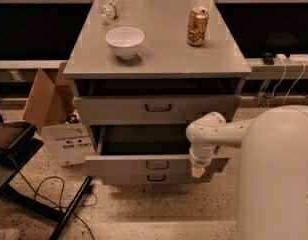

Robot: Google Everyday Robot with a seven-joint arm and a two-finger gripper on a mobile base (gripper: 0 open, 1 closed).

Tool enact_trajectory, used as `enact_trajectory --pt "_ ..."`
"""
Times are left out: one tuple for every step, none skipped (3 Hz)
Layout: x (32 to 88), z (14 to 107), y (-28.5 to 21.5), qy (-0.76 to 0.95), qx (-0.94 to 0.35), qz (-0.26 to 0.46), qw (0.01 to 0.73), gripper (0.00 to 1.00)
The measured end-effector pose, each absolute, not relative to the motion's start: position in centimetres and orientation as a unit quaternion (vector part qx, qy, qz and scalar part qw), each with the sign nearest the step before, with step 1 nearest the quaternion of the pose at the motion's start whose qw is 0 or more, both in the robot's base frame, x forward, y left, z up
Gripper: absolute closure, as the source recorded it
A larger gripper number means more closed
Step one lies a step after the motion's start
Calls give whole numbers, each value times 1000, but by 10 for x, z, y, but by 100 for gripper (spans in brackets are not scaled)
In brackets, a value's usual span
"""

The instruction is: Open middle drawer

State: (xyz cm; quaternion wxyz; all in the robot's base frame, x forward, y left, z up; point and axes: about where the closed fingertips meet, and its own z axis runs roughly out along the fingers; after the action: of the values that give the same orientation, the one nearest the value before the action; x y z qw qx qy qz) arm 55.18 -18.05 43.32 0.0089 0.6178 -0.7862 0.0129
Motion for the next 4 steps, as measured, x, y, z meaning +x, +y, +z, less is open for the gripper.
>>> enact_trajectory --pt "553 437 -184 -789 615 14 13 78" --pt "555 437 -184 -789 615 14 13 99" --pt "555 437 -184 -789 615 14 13 0" --pt "555 437 -184 -789 615 14 13 0"
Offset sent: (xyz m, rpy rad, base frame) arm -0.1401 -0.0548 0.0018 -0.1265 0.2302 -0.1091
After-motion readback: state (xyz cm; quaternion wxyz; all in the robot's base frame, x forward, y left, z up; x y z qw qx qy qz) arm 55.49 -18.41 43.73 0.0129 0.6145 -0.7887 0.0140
